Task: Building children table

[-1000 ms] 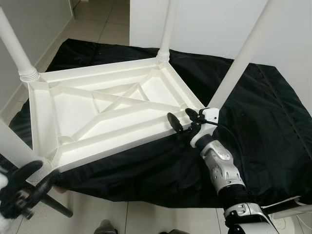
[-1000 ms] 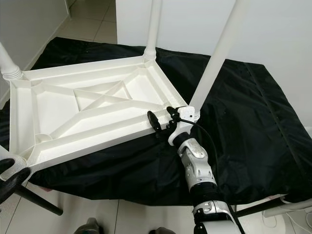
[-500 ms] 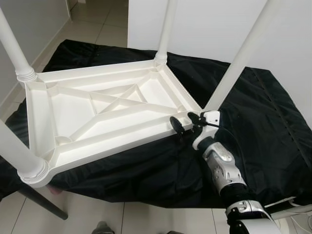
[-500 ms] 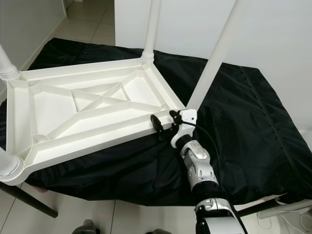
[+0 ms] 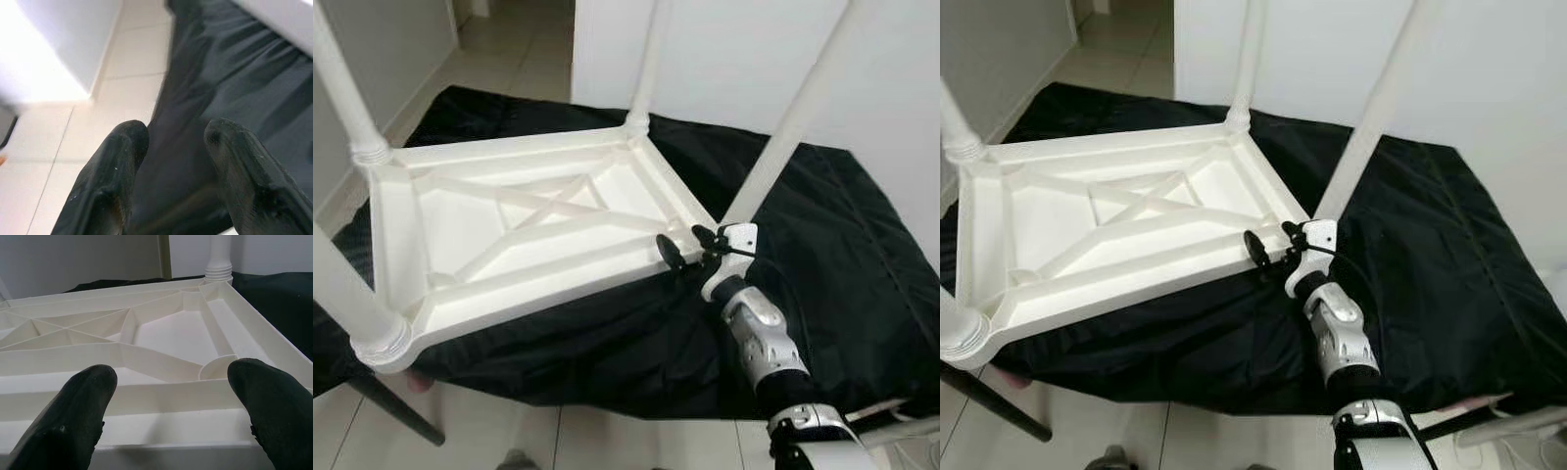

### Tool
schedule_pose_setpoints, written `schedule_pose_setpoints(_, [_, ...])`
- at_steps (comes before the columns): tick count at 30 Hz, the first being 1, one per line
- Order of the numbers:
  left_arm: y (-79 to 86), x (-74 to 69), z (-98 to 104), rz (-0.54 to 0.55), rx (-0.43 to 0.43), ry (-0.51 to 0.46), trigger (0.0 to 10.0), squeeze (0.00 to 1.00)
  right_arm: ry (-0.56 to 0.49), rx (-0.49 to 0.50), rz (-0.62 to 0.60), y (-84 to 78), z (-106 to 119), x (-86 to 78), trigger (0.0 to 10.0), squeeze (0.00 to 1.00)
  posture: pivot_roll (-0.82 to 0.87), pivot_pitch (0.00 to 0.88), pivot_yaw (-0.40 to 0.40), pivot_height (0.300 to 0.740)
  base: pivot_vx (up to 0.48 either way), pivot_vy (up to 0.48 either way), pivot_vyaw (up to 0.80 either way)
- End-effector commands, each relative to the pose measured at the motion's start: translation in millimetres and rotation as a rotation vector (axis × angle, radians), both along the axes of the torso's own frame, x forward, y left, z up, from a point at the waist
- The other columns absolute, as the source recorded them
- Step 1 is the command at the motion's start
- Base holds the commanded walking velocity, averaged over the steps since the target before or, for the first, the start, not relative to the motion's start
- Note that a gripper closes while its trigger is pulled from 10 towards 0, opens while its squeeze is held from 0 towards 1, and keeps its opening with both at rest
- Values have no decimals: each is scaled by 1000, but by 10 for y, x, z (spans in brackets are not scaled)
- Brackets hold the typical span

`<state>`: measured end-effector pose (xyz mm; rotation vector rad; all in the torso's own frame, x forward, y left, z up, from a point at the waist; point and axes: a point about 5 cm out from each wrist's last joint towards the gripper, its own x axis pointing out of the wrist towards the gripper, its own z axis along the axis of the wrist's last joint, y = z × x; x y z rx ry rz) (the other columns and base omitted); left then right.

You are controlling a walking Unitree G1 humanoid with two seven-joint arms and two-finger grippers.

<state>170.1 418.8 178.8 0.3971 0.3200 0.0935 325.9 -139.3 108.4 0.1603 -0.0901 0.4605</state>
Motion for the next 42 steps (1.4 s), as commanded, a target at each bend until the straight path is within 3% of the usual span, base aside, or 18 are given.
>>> schedule_pose_setpoints(1, [69, 29, -22, 147, 72, -34, 10000, 0, -10, -14, -9, -30, 6, -10, 10000, 0, 178, 17, -89, 740, 0, 0, 0])
schedule_pose_setpoints(2, [13, 168, 12, 126, 66, -67, 10000, 0, -11, -14, -12, -25, -3, -30, 10000, 0, 168, 19, -83, 740, 0, 0, 0])
schedule_pose_setpoints(4, [13, 168, 12, 126, 66, -67, 10000, 0, -11, -14, -12, -25, -3, -30, 10000, 0, 168, 19, -83, 740, 0, 0, 0])
schedule_pose_setpoints(6, [-124, 393, 105, 70, 52, -136, 10000, 0, -6, -12, -22, -14, -39, -81, 10000, 0, 157, 21, -76, 740, 0, 0, 0])
schedule_pose_setpoints(11, [-247, 579, 208, 32, 7, -210, 10000, 0, -2, -10, -32, 4, -70, -120, 10000, 0, 145, 27, -66, 740, 0, 0, 0])
schedule_pose_setpoints(14, [-489, 794, 321, -60, -27, -286, 10000, 0, 8, -13, -51, 35, -103, -135, 10000, 0, 139, 31, -59, 740, 0, 0, 0])
schedule_pose_setpoints(19, [-668, 903, 376, -144, -31, -310, 10000, 0, 13, -11, -57, 47, -109, -134, 10000, 0, 139, 32, -57, 740, 0, 0, 0])
schedule_pose_setpoints(21, [-914, 974, 364, -258, -38, -298, 10000, 0, 21, -15, -91, 30, -112, -128, 10000, 0, 132, 34, -52, 740, 0, 0, 0])
schedule_pose_setpoints(24, [-1036, 981, 340, -309, -58, -289, 10000, 0, 26, -19, -115, 15, -116, -123, 10000, 0, 133, 36, -51, 740, 0, 0, 0])
schedule_pose_setpoints(27, [-1459, 920, 273, -481, -98, -240, 10000, 0, 35, -37, -217, -23, -136, -121, 10000, 0, 129, 40, -50, 740, 0, 0, 0])
schedule_pose_setpoints(28, [-1459, 920, 273, -481, -98, -240, 10000, 0, 35, -37, -217, -23, -136, -121, 10000, 0, 129, 40, -50, 740, 0, 0, 0])
schedule_pose_setpoints(30, [-1743, 844, 283, -588, -129, -221, 10000, 0, 46, -33, -236, 12, -154, -124, 10000, 0, 129, 40, -50, 740, 0, 0, 0])
schedule_pose_setpoints(31, [-1743, 844, 283, -588, -129, -221, 10000, 0, 46, -33, -236, 12, -154, -124, 10000, 0, 129, 40, -50, 740, 0, 0, 0])
schedule_pose_setpoints(34, [-2132, 768, 294, -710, -197, -231, 10000, 0, 63, -23, -237, 88, -171, -102, 10000, 0, 122, 44, -43, 740, 0, 0, 0])
schedule_pose_setpoints(37, [-2206, 752, 290, -731, -209, -231, 10000, 0, 64, -26, -242, 103, -171, -93, 10000, 0, 122, 44, -43, 740, 0, 0, 0])
schedule_pose_setpoints(39, [-2358, 711, 261, -760, -225, -220, 10000, 0, 72, -27, -263, 118, -164, -59, 10000, 0, 121, 43, -44, 740, 0, 0, 0])
schedule_pose_setpoints(42, [-2396, 696, 256, -765, -230, -216, 10000, 0, 74, -27, -270, 122, -162, -50, 10000, 0, 121, 43, -44, 740, 0, 0, 0])
